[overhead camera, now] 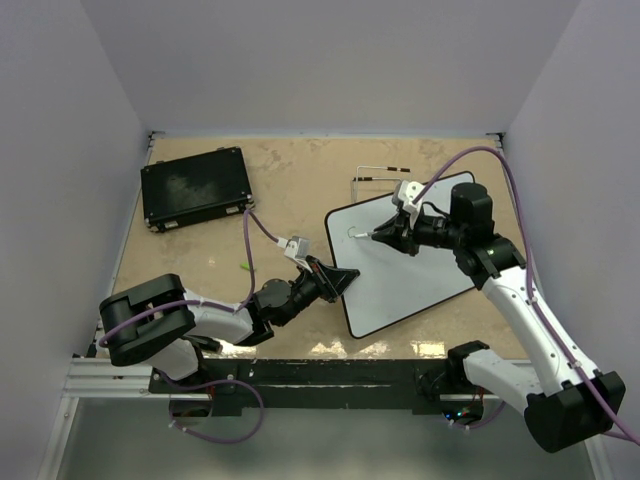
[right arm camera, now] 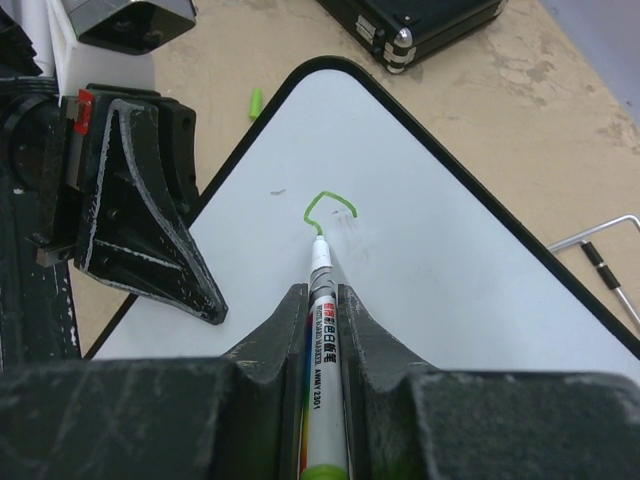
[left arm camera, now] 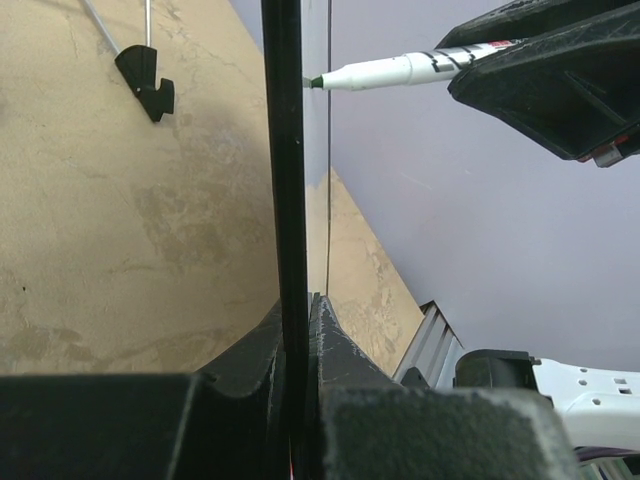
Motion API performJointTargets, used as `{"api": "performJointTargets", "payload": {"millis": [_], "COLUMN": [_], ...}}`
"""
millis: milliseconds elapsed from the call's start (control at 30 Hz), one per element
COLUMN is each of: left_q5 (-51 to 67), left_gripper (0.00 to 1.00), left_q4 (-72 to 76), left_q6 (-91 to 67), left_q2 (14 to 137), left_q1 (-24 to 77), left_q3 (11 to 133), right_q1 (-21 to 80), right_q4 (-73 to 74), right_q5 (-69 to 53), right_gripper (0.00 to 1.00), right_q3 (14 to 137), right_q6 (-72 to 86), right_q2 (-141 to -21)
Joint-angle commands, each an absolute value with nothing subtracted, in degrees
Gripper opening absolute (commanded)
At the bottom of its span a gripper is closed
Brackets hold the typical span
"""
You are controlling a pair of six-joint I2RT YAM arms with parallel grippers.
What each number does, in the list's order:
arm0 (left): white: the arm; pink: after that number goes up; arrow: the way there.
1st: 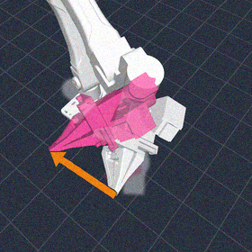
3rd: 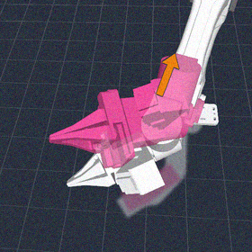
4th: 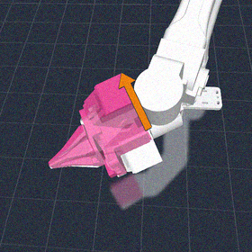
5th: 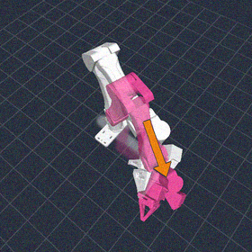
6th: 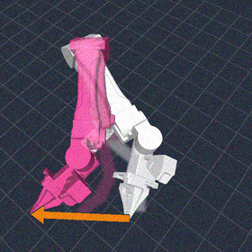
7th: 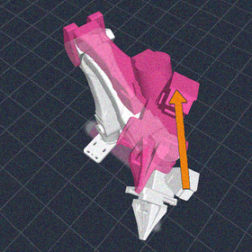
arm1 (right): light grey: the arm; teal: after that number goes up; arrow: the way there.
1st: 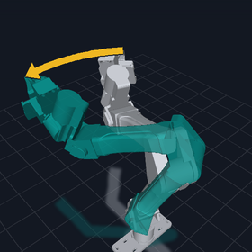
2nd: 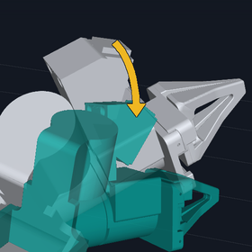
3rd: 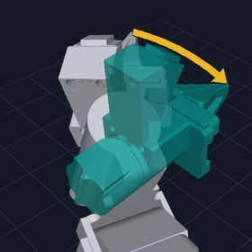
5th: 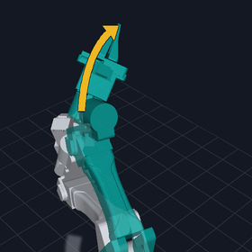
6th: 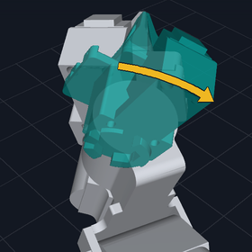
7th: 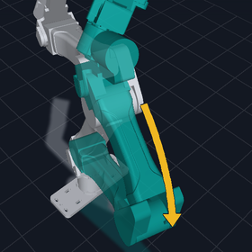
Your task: Write a sentence on the whiteboard
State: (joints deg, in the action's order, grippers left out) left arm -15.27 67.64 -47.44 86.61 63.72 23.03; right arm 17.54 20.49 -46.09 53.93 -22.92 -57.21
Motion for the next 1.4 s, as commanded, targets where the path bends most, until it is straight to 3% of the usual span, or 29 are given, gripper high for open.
{"api": "performJointTargets", "payload": {"millis": [0, 767, 1367], "left_q5": [-13.27, -12.92, -12.83], "left_gripper": [0.00, 0.00, 0.00], "left_q4": [69.43, 70.58, 71.46], "left_q6": [-41.92, -42.10, -41.84], "left_q2": [84.81, 86.75, 85.78], "left_q1": [63.98, 63.98, 63.63], "left_q3": [23.11, 22.77, 20.66], "right_q1": [17.58, 17.58, 15.29], "right_q4": [25.22, 30.41, 24.61], "right_q5": [-44.03, -55.98, -50.80], "right_gripper": [0.00, 0.00, 0.00], "right_q3": [54.05, 61.34, 57.13], "right_q6": [-26.71, -29.88, -25.84], "right_q2": [-57.04, -61.79, -54.58]}}
